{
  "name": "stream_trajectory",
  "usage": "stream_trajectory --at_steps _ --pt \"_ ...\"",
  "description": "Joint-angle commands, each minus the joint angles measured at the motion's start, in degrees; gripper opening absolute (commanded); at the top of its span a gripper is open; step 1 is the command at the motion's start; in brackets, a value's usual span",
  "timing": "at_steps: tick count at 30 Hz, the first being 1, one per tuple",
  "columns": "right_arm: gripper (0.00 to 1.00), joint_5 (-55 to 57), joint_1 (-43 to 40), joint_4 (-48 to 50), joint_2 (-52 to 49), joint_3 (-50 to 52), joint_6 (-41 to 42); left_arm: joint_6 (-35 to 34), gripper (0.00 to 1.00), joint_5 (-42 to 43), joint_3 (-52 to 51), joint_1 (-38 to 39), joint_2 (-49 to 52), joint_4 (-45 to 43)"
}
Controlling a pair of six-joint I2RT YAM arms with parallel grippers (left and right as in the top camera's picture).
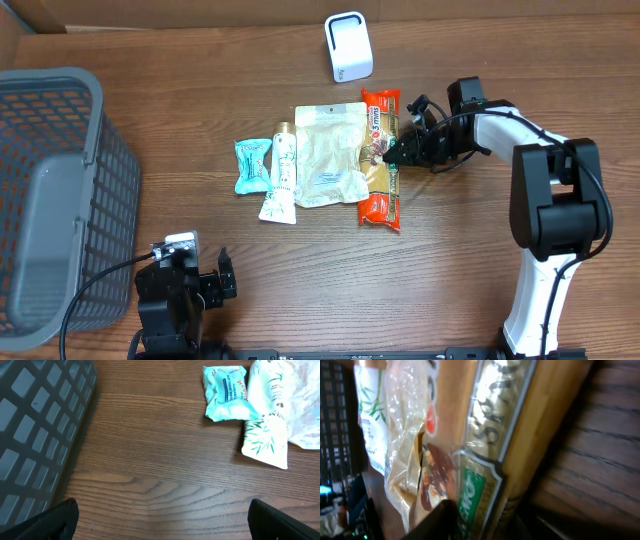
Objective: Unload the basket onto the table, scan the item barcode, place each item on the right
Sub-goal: 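Grasp the spaghetti package top end with the right gripper and lift, then swing the held spaghetti package rightward and lower it onto the table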
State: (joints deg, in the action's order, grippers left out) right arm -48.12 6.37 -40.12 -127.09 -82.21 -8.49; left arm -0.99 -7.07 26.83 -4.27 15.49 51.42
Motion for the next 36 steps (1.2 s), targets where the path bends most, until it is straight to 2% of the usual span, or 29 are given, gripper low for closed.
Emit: stream_trajectory --at_steps 1,3,7,10,12,15,17,21,23,26,32,34,36 --pt "0.23 -2.9 0.1 -0.7 -2.2 0.7 0.3 1.2 1.0 0.5 -0.2 -0.3 -0.2 -0.2" --pt "0.12 -5.9 -0.6 -1.2 -1.7 0.7 0.3 1.2 0.99 0.5 -0.2 -0.3 -0.2 -0.2" --pt "0.11 -6.7 -2.2 -4.7 1.4 0.0 0.3 1.2 1.0 0.5 -0.2 -0.3 -0.2 -0.2" --pt "0.1 -3.2 -3.2 -7.9 5.9 -1.1 0.3 1.2 0.99 0.5 -0.2 -0.3 -0.2 -0.2" --pt "0.06 0.7 -3.5 -10.1 9.7 -1.8 0.4 1.2 1.0 0.5 -0.2 -0.3 -0.2 -0.2" --pt "0.04 16.0 -2.9 -13.6 16.5 -2.6 5.7 1.2 1.0 0.5 -0.2 -0.3 -0.2 -0.2" --pt "0.04 33.3 -0.3 -16.0 21.4 -2.7 10.6 1.2 1.0 0.5 -0.2 -0.3 -0.2 -0.2" --pt "0.04 63.5 7.9 -20.1 24.8 -2.7 21.2 1.2 0.99 0.5 -0.2 -0.3 -0.2 -0.2" --pt "0.04 71.0 12.5 -21.7 24.1 -2.5 24.6 1.2 1.0 0.5 -0.2 -0.3 -0.2 -0.2" --pt "0.04 76.5 17.2 -22.9 21.6 -2.5 26.9 1.2 1.0 0.5 -0.2 -0.3 -0.2 -0.2" --pt "0.1 81.5 22.2 -23.0 14.3 -2.5 27.2 1.2 0.99 0.5 -0.2 -0.3 -0.2 -0.2" --pt "0.34 80.6 23.5 -23.0 12.9 -2.5 27.2 1.2 0.99 0.5 -0.2 -0.3 -0.2 -0.2" --pt "0.43 77.1 25.0 -22.7 12.3 -2.5 27.1 1.2 1.0 0.5 -0.2 -0.3 -0.2 -0.2"
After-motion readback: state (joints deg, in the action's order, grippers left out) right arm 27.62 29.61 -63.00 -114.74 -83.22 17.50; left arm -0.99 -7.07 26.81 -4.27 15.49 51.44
